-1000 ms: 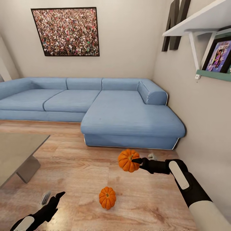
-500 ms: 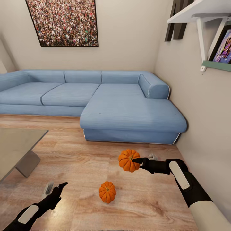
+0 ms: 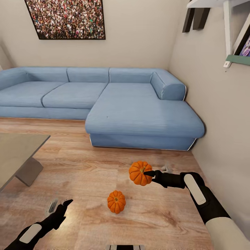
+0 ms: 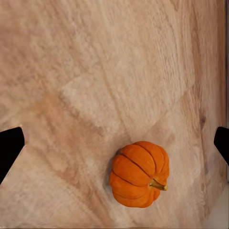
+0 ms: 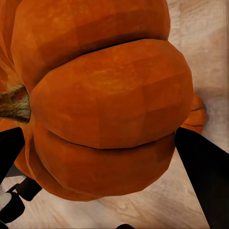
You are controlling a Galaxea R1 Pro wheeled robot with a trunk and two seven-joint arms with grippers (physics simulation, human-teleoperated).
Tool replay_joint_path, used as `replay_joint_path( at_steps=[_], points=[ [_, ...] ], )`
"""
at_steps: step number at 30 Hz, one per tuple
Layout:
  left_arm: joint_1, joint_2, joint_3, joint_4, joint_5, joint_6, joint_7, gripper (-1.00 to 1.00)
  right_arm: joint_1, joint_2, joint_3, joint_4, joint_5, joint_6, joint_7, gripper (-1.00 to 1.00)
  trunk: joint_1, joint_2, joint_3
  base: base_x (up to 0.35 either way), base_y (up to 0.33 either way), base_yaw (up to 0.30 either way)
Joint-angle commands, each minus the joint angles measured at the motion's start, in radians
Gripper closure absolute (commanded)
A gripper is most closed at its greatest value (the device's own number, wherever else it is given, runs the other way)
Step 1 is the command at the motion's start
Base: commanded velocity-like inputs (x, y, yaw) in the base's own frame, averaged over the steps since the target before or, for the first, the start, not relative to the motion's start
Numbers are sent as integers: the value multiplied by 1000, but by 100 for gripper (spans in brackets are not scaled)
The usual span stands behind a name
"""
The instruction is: Place each of the two pumpkins and all three candles from the living room inside a cabinet in the living room (use any cabinet), then make sure every cabinet is closed, and position the cauldron so it is next to a table in the living room.
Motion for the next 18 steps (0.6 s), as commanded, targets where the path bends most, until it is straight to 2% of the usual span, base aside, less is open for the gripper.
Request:
replay_joint_path(
  at_steps=[1, 13, 15, 18],
  points=[
    [0, -1, 6, 4, 5, 10, -1, -100, -1, -1, 1, 0, 7, 2, 10, 100, 0, -1, -5, 0, 0, 0],
    [-1, -1, 5, 10, 3, 19, -13, -100, -1, 1, 1, 0, 5, 2, 11, 100, 6, -3, -51, 0, 0, 0],
    [-1, -1, -2, 8, 3, 21, -14, -100, -1, 2, 1, 0, 5, 2, 12, 100, 6, -4, -59, 0, 0, 0],
    [-1, -1, -37, 5, 4, 22, -18, -100, -1, 2, 1, 0, 5, 2, 13, 100, 8, -5, -70, 0, 0, -3]
  ],
)
